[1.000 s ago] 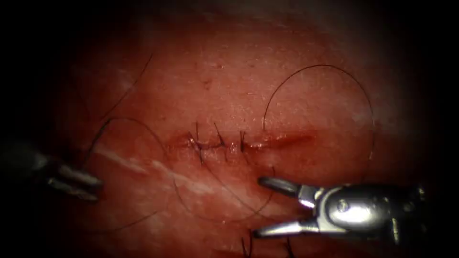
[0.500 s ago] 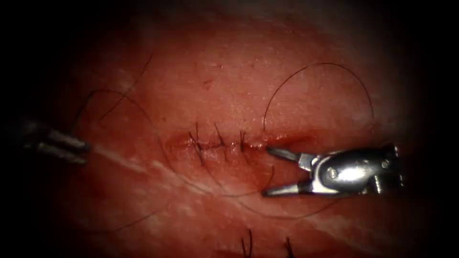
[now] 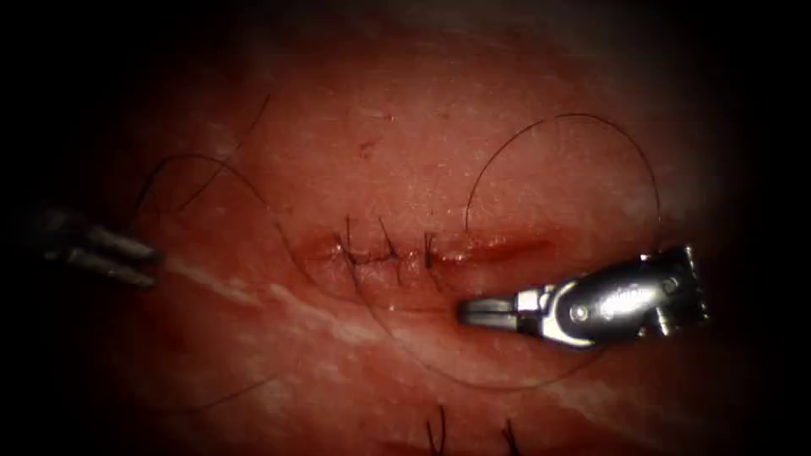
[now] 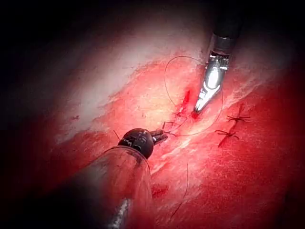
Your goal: Wound Closure
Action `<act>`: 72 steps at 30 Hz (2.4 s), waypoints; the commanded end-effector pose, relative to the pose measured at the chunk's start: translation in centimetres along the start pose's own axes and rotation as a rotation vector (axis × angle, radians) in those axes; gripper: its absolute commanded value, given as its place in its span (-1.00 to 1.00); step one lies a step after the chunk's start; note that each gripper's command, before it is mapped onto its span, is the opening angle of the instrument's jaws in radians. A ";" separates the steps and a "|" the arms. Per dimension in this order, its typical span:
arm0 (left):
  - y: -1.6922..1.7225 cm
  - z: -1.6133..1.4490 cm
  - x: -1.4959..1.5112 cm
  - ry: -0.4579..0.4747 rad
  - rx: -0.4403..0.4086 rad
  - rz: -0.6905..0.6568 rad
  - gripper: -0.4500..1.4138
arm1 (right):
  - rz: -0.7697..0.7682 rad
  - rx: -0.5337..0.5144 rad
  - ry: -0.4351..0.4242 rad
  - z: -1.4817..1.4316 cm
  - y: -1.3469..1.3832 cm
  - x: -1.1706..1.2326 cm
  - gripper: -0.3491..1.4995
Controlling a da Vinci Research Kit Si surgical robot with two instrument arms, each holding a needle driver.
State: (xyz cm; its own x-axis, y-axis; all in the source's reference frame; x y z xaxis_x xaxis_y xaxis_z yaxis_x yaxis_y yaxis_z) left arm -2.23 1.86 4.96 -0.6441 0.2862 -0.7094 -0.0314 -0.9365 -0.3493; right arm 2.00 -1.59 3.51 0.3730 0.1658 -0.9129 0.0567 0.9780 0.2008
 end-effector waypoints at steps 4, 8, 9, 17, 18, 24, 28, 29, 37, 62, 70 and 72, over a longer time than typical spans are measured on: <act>-0.03 0.11 -0.05 0.002 -0.005 -0.002 -1.00 | 0.021 -0.025 -0.042 -0.11 -0.17 0.13 -1.00; -0.11 0.14 -0.13 0.003 -0.007 -0.002 -1.00 | 0.040 -0.034 -0.051 -0.16 -0.34 0.34 -1.00; -0.13 0.15 -0.15 0.003 -0.007 -0.002 -1.00 | 0.055 -0.029 -0.050 -0.16 -0.39 0.39 -1.00; -0.22 0.19 -0.26 0.003 -0.008 0.001 -1.00 | 0.101 0.030 -0.007 -0.10 -0.81 0.74 -1.00; -0.24 0.19 -0.28 0.003 -0.009 0.001 -1.00 | 0.101 0.045 0.008 -0.07 -0.92 0.84 -1.00; -0.25 0.17 -0.31 0.003 -0.009 0.001 -1.00 | 0.095 0.134 0.066 0.03 -1.28 1.22 -1.00; -0.25 0.17 -0.30 0.002 -0.008 0.000 -1.00 | 0.093 0.142 0.108 0.03 -1.29 1.37 -0.93; -0.25 0.17 -0.30 0.002 -0.008 0.000 -1.00 | 0.095 0.127 0.113 0.03 -1.27 1.35 -0.58; -0.27 0.15 -0.33 0.002 -0.009 0.000 -1.00 | 0.110 0.024 0.114 -0.10 -1.01 0.97 0.42; -0.29 0.21 -0.36 -0.002 -0.002 0.004 -1.00 | 0.087 -0.044 -0.052 0.19 -0.23 -0.29 -1.00; -0.31 0.23 -0.38 -0.002 0.000 0.004 -1.00 | 0.197 -0.010 -0.061 0.01 -0.45 -0.09 -1.00; -0.31 0.24 -0.38 -0.002 0.000 0.004 -1.00 | 0.196 -0.006 -0.056 -0.01 -0.52 0.01 -1.00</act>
State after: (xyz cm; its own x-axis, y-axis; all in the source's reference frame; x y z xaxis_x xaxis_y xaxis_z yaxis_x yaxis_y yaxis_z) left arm -2.10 2.01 5.40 -0.6470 0.2817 -0.7085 -0.0309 -0.9381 -0.3449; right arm 1.94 -1.96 3.35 0.4257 0.3426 -0.8375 -0.0299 0.9304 0.3654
